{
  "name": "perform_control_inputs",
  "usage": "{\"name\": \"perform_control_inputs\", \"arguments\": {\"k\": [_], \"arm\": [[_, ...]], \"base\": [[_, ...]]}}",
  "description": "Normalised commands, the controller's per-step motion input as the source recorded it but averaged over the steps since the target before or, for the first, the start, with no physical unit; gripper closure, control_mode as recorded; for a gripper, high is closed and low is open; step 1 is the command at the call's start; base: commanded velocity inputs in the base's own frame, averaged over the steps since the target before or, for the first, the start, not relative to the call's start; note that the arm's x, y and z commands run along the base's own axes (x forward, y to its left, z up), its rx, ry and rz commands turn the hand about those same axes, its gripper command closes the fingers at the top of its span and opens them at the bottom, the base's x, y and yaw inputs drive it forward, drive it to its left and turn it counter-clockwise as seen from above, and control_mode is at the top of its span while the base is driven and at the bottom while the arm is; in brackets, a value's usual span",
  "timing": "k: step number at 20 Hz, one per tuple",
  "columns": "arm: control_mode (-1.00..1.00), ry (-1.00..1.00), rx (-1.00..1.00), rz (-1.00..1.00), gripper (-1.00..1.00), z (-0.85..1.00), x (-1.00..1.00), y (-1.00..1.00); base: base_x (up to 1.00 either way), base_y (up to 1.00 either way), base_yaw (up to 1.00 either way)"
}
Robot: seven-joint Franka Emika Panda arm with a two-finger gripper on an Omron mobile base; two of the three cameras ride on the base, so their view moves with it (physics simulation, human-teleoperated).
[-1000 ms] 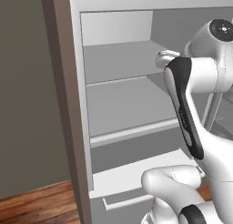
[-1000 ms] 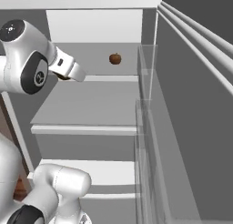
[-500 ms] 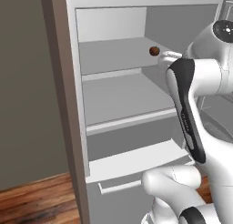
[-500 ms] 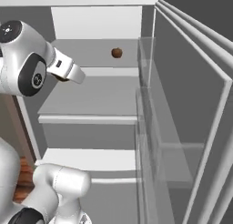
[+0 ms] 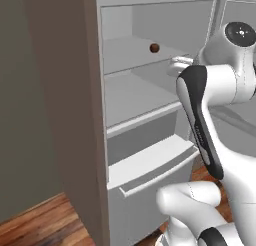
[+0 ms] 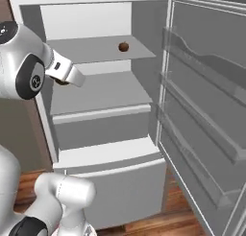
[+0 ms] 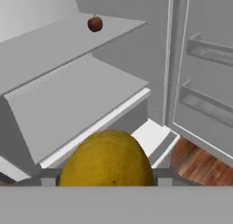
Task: Open the fridge, remove the apple, lemon, and shrimp, and place them on any counter.
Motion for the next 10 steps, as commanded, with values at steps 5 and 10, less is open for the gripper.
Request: {"name": "perform_control_inputs", "arguments": {"k": [5,10], "arm": [[1.00,0.00,0.00,0.00,1.00,0.00,0.00,0.00],[1.00,0.00,0.00,0.00,1.00,0.00,0.00,0.00]], "base": [[-1.00,0.00,-0.67],[-1.00,0.00,-0.66]]}}
